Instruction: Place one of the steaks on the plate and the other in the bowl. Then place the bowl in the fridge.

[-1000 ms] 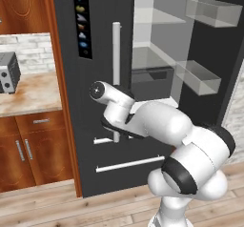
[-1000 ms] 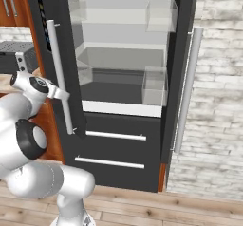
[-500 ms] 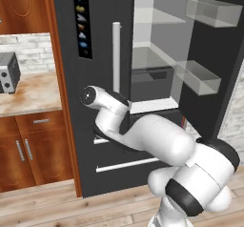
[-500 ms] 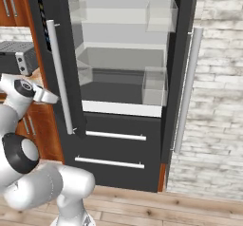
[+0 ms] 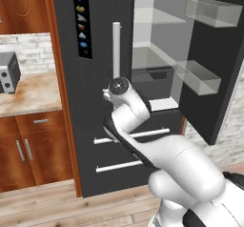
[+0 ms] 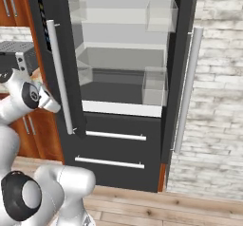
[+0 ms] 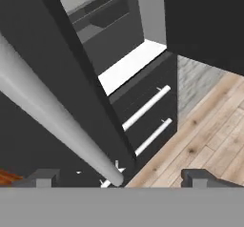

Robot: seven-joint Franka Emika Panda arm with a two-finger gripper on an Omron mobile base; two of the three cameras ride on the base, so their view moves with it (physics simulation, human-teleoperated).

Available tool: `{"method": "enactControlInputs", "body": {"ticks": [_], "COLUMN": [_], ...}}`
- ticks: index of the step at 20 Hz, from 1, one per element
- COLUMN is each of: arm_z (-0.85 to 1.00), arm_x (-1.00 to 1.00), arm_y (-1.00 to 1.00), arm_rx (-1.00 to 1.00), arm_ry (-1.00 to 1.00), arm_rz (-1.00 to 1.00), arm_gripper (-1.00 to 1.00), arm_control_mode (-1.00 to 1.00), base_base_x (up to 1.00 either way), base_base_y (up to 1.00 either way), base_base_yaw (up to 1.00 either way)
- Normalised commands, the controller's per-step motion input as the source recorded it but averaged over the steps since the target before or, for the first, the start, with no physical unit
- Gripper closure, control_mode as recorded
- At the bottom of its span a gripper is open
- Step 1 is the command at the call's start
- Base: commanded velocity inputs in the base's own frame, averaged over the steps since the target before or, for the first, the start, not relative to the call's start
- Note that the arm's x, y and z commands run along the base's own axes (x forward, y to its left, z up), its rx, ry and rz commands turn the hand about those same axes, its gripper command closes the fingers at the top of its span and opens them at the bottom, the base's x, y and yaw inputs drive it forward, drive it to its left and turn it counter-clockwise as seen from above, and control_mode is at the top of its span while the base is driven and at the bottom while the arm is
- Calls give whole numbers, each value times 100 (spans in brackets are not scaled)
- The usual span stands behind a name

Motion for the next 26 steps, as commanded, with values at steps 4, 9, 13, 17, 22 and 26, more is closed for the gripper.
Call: {"method": "enactControlInputs", "body": {"ticks": [4, 9, 13, 17, 22, 26], "arm_z": [-12, -49, -38, -15, -1, 4], "arm_x": [-8, 7, 45, 73, 62, 27], "arm_y": [-98, -90, -49, -11, -15, 0], "arm_rx": [47, 52, 59, 46, 16, 5], "arm_ry": [-6, -11, -11, 0, 1, 0], "arm_rz": [-10, -10, 1, 3, 11, 21], "arm_gripper": [-100, -100, -100, -100, -100, -100], "arm_control_mode": [-100, -100, -100, -100, -100, -100], "base_base_x": [0, 0, 0, 0, 0, 0], "base_base_y": [0, 0, 0, 0, 0, 0], "base_base_yaw": [0, 0, 0, 0, 0, 0]}}
